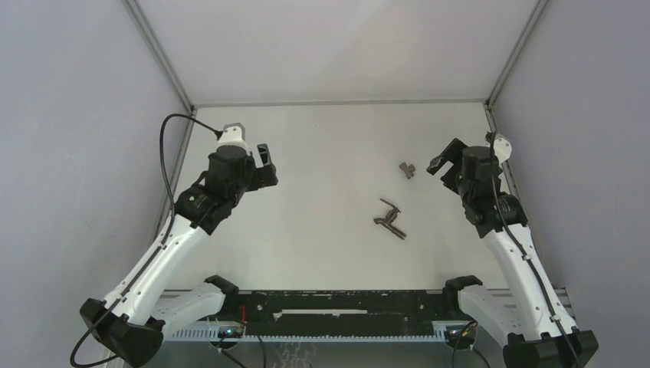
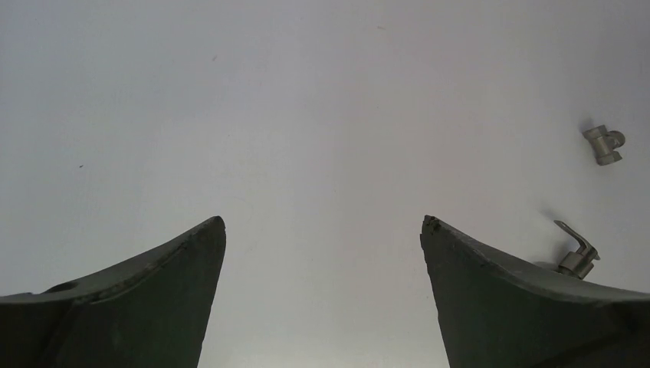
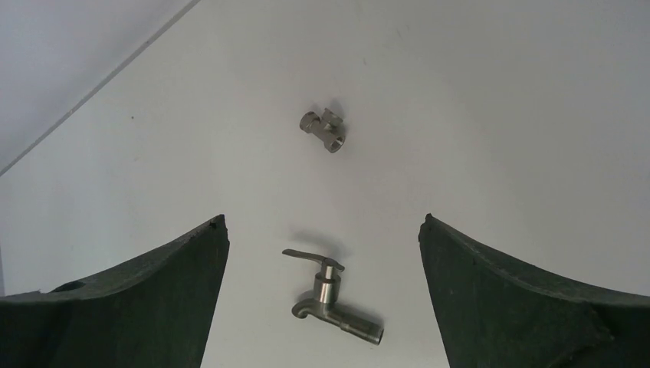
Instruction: Install the water faucets
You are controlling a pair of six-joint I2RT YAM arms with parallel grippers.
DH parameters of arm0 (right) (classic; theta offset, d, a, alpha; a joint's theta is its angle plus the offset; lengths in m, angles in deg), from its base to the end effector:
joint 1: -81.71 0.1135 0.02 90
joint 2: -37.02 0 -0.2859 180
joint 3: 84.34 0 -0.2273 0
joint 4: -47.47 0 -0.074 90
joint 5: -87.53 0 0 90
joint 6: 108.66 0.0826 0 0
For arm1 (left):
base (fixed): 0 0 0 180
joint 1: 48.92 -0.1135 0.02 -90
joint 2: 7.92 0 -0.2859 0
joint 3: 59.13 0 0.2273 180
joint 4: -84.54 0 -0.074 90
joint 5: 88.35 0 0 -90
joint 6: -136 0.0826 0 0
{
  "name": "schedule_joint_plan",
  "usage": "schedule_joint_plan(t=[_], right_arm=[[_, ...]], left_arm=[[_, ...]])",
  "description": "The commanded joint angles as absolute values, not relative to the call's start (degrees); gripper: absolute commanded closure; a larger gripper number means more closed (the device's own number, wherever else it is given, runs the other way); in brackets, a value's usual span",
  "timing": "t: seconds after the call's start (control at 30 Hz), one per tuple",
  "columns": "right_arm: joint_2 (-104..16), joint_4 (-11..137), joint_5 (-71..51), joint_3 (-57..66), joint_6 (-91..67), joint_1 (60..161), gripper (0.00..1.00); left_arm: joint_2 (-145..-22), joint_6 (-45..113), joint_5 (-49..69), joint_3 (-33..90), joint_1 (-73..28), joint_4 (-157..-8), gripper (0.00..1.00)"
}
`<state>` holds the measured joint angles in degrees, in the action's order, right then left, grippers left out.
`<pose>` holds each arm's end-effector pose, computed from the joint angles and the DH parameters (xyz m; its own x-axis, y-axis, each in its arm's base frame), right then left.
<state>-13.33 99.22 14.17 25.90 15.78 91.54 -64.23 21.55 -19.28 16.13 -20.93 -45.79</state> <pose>0.1827 0.0077 0.3272 -0.3924 0.4819 -0.7834 0.3598 0.8643 0.3515 0.1960 -0.0708 0.3480 -0.4798 -0.1828 -0.8581 -0.0345 0.9812 -0.1897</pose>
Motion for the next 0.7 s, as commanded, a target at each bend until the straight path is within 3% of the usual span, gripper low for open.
schedule_joint_plan(t=[0.0, 0.3, 0.43, 0.5, 0.6, 0.67], right_arm=[[-15.31, 96.84, 12.78, 24.96, 16.36, 91.42, 0.0], [-22.95, 97.48, 19.32, 21.92, 22.31, 96.38, 0.0], [-33.47, 96.03, 9.48, 18.14, 20.52, 95.93, 0.0], [-39.81, 97.54, 11.5, 14.36, 19.08, 96.27, 0.0], [-49.02, 97.79, 7.05, 8.3, 19.96, 94.13, 0.1], [-58.31, 104.11, 12.0, -0.55, 22.47, 93.81, 0.17]], left_arm=[[-62.41, 22.36, -20.64, 14.68, -20.64, -48.43, 0.0], [-63.74, 23.2, -17.5, 12.01, -20.41, -50.31, 0.0], [-65.58, 21.61, -14.59, 11.35, -19.7, -50.72, 0.0], [-65.49, 21.04, -13.62, 10.79, -19.65, -51.45, 0.0], [-65.27, 20.93, -13.27, 10.21, -19.63, -52.19, 0.0], [-65.53, 21.11, -13.54, 10.57, -19.65, -51.86, 0.0]])
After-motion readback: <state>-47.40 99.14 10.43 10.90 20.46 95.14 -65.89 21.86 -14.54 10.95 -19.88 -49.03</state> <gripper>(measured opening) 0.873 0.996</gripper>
